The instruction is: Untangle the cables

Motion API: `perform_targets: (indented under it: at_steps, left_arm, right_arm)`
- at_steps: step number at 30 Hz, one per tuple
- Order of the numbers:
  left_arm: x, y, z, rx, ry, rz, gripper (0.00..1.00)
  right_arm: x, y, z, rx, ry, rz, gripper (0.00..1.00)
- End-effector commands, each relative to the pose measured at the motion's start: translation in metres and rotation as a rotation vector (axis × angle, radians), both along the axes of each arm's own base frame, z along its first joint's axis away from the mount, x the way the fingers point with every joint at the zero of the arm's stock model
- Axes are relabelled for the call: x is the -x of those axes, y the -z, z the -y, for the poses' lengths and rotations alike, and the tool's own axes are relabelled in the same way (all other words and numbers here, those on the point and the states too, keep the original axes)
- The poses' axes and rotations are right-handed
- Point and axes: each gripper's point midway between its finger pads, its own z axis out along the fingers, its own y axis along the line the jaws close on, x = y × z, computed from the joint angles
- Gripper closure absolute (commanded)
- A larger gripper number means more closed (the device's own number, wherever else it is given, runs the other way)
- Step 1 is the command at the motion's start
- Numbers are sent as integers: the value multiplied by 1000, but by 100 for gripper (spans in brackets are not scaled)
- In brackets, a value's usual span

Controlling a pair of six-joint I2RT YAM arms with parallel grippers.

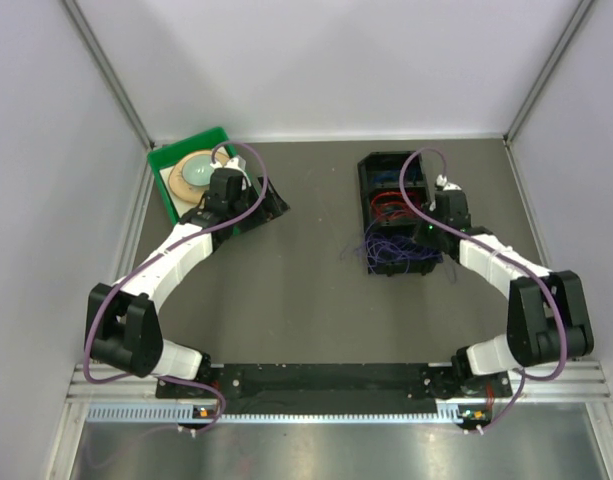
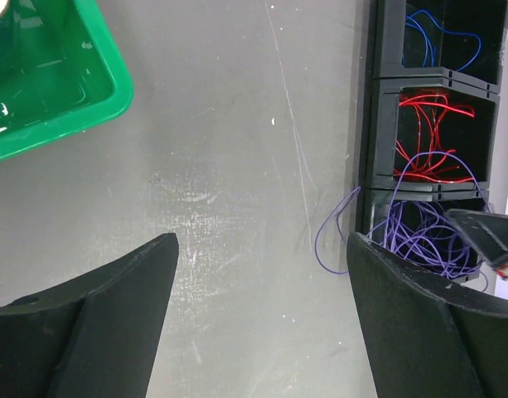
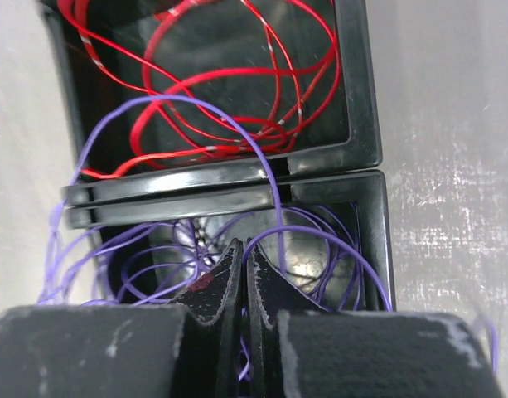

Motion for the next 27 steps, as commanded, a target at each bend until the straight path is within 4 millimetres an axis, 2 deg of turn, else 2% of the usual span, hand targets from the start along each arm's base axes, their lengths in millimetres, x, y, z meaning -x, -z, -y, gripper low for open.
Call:
perform_targets:
  at_steps: [1, 4, 5, 6, 7, 8, 9, 10, 13, 17, 22, 27]
  left_arm:
    - [-7, -15, 5, 36, 3, 43, 12]
    - [-8, -17, 5, 37, 3, 48, 12]
    - [-8, -16, 5, 36, 4, 47, 12]
    - [-7, -17, 5, 36, 6, 48, 12]
    - [-7, -16, 5, 35, 4, 46, 12]
    - [-8, -16, 5, 35, 3, 47, 12]
    - [-7, -15, 5, 34, 4, 44, 12]
    - [-8, -16, 5, 34, 3, 46, 12]
    - [-8, -16, 6, 36, 6, 45, 12]
    - [-9, -18, 6, 38, 5, 49, 12]
    - [-9, -18, 6, 32, 7, 52, 12]
    - [-10, -17, 8, 35, 15, 46, 12]
  right_arm:
    - [0, 17, -3, 47, -39, -34, 100]
    - [2, 27, -2, 57, -39, -64, 100]
    - [2, 27, -4, 49, -46, -63, 98]
    - [3, 24, -4, 44, -44, -57, 89]
    - [2, 12, -4, 36, -41, -23, 84]
    - [3, 5, -3, 35, -36, -4, 74]
    - [3, -4, -3, 32, -32, 15, 70]
    - [2, -20, -2, 28, -30, 58, 65]
    - [6, -44, 0, 30, -29, 95, 56]
    - [12, -61, 2, 30, -32, 114, 50]
    - [22, -75, 4, 36, -33, 135, 32]
    - [27, -82, 12, 69, -19, 147, 29]
